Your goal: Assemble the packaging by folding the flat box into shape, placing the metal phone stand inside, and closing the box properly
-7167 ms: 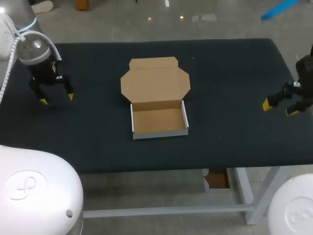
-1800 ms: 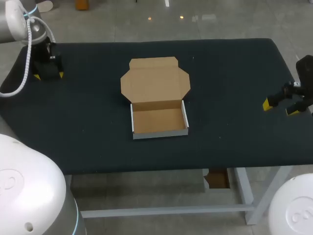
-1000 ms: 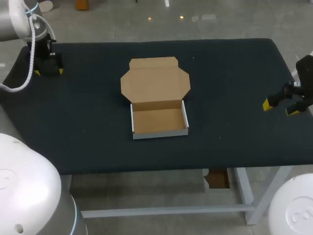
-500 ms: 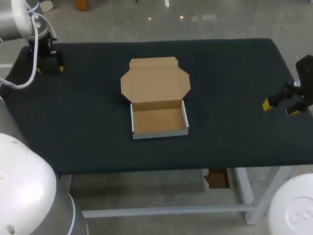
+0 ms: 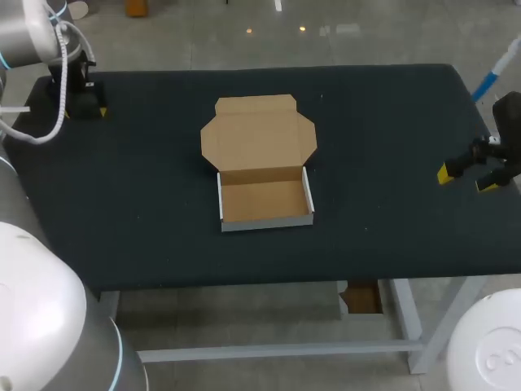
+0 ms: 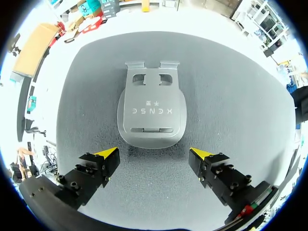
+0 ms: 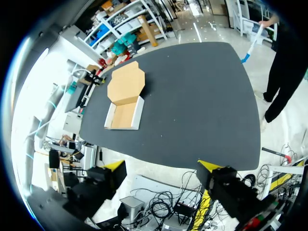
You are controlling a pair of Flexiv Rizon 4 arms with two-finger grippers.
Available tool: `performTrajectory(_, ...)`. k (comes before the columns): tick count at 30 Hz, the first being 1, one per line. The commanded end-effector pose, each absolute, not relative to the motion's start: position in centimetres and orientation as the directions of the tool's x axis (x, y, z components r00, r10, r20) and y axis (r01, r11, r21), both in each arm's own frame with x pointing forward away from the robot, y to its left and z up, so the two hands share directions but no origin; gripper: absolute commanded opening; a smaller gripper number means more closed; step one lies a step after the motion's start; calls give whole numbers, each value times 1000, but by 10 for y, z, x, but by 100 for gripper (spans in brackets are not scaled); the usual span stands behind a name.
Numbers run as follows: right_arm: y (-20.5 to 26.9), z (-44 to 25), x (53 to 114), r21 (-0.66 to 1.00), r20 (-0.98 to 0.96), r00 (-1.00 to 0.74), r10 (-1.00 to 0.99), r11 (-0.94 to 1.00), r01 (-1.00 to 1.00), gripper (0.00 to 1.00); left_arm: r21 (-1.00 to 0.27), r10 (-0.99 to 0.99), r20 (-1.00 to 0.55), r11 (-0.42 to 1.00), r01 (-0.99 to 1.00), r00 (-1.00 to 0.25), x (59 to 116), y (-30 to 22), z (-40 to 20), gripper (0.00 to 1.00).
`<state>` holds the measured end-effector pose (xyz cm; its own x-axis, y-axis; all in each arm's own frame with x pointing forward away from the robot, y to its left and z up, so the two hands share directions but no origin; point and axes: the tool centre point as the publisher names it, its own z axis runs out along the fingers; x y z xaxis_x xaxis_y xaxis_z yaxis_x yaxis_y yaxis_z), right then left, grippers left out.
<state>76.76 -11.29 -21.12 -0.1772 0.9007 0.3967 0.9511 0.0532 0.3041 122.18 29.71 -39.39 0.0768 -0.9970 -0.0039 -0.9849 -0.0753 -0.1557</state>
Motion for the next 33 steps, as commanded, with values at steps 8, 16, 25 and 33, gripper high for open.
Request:
performTrajectory(8,-113,-209,767,302,398,-178,900,55,952,100,-95,-997,-8,-71,-993,72,1246,301,-400,100)
performTrajectory(16,-113,-209,767,302,398,-178,900,55,952,100,-99,-998,-10,-66,-993,68,1254,302,-399,100)
performTrajectory(25,-113,-209,767,302,398,-178,900,55,952,100,-99,-998,-7,-69,-993,70,1261,305,-397,100)
performTrajectory(33,-113,-209,767,302,398,-178,900,55,952,100,-98,-998,-3,-66,-993,67,1265,305,-398,96)
